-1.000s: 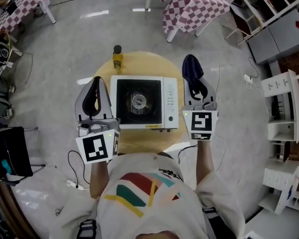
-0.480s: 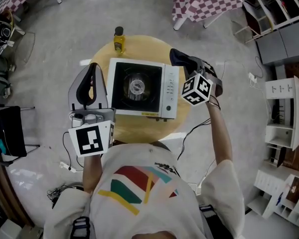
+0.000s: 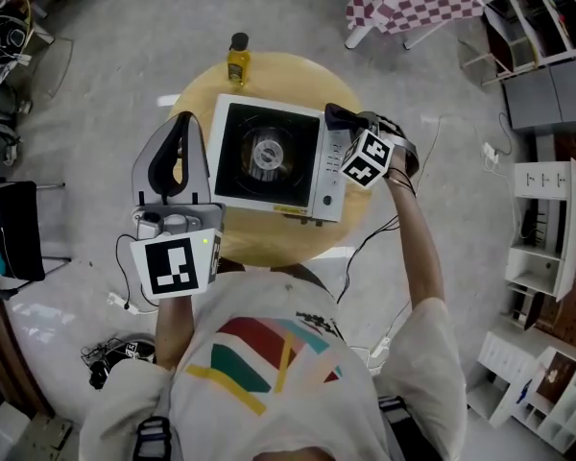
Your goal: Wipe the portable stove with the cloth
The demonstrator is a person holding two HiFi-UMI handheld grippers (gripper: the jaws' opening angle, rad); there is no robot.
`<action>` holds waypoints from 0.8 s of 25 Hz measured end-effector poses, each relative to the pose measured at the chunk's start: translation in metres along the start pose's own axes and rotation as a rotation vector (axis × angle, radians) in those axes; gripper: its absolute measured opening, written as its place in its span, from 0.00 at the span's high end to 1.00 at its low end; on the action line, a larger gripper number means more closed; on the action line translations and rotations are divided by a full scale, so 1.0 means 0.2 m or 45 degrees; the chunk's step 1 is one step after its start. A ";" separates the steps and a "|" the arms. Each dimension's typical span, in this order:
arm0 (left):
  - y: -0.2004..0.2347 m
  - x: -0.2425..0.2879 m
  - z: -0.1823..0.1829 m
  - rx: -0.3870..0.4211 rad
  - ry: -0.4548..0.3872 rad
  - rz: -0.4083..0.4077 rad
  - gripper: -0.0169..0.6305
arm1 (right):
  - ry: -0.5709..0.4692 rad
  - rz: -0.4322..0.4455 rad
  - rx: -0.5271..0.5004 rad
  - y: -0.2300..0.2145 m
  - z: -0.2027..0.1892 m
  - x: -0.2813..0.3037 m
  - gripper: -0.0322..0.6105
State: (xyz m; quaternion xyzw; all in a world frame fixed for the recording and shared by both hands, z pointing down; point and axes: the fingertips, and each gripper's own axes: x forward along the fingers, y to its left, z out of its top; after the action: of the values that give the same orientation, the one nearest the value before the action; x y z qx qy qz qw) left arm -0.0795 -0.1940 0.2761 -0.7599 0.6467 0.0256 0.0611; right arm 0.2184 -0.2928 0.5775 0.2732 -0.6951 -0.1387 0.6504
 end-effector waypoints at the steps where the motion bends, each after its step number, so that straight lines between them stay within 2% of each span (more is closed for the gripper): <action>1: 0.00 -0.01 -0.01 0.012 0.005 -0.003 0.96 | 0.007 0.011 -0.005 0.02 -0.01 0.01 0.90; 4: -0.02 -0.05 -0.09 0.079 0.081 -0.034 0.96 | 0.018 0.038 -0.031 0.07 -0.01 0.03 0.90; 6: -0.03 -0.06 -0.11 0.087 0.103 -0.039 0.96 | 0.026 0.043 -0.051 0.09 -0.02 0.04 0.90; 14: -0.06 -0.07 -0.12 0.069 0.106 -0.040 0.96 | 0.029 0.087 -0.149 0.20 -0.02 0.00 0.90; 20: -0.08 -0.07 -0.15 0.070 0.122 -0.061 0.96 | 0.010 0.167 -0.196 0.35 -0.04 -0.10 0.90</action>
State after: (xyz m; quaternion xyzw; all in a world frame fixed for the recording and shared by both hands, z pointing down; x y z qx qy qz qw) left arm -0.0667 -0.1811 0.3091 -0.7734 0.6311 -0.0300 0.0516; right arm 0.2117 -0.2242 0.6006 0.1767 -0.6963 -0.1479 0.6798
